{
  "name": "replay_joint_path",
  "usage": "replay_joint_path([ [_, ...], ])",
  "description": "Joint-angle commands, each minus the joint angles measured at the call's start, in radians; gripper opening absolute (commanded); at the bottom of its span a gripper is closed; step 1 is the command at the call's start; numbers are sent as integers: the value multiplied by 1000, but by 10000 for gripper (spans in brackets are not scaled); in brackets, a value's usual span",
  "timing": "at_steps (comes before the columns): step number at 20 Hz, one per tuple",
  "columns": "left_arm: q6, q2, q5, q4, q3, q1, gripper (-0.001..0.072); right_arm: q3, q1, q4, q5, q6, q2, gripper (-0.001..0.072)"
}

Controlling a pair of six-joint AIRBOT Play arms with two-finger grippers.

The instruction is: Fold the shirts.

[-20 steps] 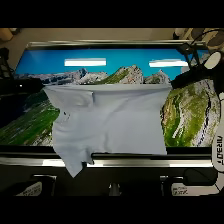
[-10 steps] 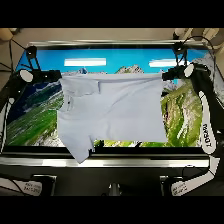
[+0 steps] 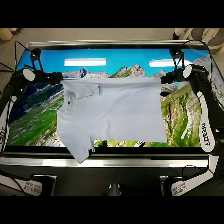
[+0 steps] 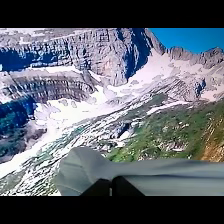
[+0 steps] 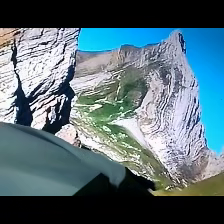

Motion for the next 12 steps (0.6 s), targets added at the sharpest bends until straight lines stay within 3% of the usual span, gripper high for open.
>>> replay_joint_path([
  [1,-3,1,-26,11,2,0,27,0,1,1,27,0,1,18],
  [7,-3,3,-61,10,2,0,27,0,1,1,61,-1,4,19],
  [12,7,6,-367,13,0,8,28,0,1,-7,323,-64,14,19],
])
